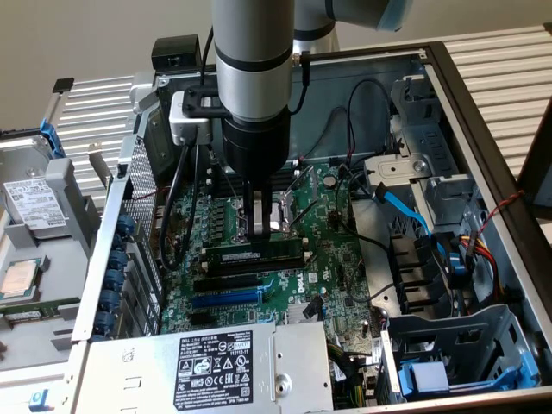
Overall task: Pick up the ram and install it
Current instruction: 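Insert the ram into the slot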
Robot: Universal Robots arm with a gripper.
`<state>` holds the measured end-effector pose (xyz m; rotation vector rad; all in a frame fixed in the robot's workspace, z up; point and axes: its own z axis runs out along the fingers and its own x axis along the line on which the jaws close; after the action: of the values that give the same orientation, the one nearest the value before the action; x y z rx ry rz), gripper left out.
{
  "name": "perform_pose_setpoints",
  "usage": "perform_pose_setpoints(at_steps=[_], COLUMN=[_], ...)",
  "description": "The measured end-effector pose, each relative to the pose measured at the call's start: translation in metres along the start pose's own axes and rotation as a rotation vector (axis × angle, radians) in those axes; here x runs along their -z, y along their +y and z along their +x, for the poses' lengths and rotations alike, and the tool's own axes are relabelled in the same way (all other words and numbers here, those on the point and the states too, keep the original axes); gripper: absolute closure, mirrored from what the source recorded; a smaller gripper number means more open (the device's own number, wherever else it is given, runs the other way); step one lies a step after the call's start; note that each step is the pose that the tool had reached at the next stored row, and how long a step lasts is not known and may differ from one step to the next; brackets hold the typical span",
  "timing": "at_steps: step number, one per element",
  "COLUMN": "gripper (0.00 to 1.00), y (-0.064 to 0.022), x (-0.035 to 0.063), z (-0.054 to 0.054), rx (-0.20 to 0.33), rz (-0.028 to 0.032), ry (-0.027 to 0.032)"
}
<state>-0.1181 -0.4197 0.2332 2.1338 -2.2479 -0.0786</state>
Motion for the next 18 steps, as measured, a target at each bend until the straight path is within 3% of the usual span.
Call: perform_pose_setpoints(at_steps=[18], gripper=[0.88], y=[0.0000], x=[-0.0012], z=[0.0000], rx=[-0.004], rz=[-0.0002], ry=[-0.0025])
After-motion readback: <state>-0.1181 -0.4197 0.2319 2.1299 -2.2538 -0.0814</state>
